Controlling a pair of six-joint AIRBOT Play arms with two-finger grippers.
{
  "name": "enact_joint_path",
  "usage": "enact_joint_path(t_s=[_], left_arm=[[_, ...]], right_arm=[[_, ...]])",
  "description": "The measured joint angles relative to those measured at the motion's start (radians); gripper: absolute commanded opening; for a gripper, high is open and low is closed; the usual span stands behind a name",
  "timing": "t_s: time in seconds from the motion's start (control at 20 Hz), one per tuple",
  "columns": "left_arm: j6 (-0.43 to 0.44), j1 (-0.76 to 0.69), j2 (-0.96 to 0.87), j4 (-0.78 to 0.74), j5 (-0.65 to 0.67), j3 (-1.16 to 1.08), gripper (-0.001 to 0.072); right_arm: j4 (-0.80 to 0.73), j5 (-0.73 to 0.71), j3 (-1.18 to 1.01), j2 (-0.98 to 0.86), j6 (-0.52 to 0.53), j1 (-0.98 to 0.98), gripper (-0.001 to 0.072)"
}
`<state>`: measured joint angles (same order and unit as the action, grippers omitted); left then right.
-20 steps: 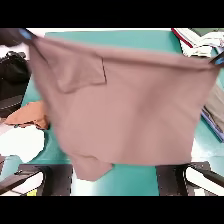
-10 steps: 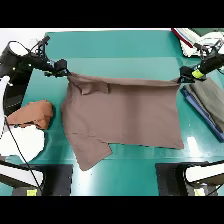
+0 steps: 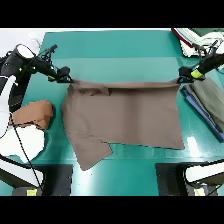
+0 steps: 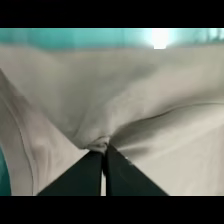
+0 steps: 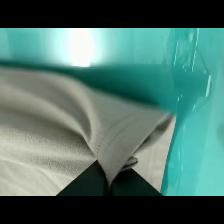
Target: Fold the shirts.
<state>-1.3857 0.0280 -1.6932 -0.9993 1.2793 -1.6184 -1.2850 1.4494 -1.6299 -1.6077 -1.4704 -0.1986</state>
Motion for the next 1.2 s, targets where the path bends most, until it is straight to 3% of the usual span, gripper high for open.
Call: enact_joint_path(t_s=[0.15,0.2,0.25,0.3,0.5,0.65,0.95,1.2], left_arm=[[0.004,0.0,-0.001,-0.002,0.015,0.076,0.0026],[0.004,0.0,-0.002,-0.003,0.019,0.1,0.0078],[0.005,0.0,-0.002,-0.003,0.02,0.119,0.0405],[0.004,0.0,-0.002,-0.005,0.024,0.134,0.0493],[-0.016,0.001,0.04,-0.02,0.048,0.168,0.0496],[-0.047,0.001,0.173,-0.106,0.064,0.259,0.0496],[-0.086,0.001,0.568,-0.205,0.033,0.739,0.0497],[-0.092,0.001,0.744,-0.109,-0.05,1.06,0.0497]], right_arm=[[0.002,-0.048,0.138,0.051,0.004,0.0,0.0023],[0.004,-0.064,0.181,0.066,0.004,0.0,0.0118],[0.008,-0.079,0.214,0.079,0.004,0.0,0.0345],[0.012,-0.09,0.241,0.088,0.006,0.0,0.0411],[0.049,-0.097,0.282,0.128,0.006,-0.01,0.041],[0.065,-0.062,0.292,0.2,0.014,-0.013,0.0409],[0.08,-0.041,0.297,0.356,0.024,0.013,0.0408],[0.082,-0.048,0.297,0.406,0.025,0.045,0.0408]])
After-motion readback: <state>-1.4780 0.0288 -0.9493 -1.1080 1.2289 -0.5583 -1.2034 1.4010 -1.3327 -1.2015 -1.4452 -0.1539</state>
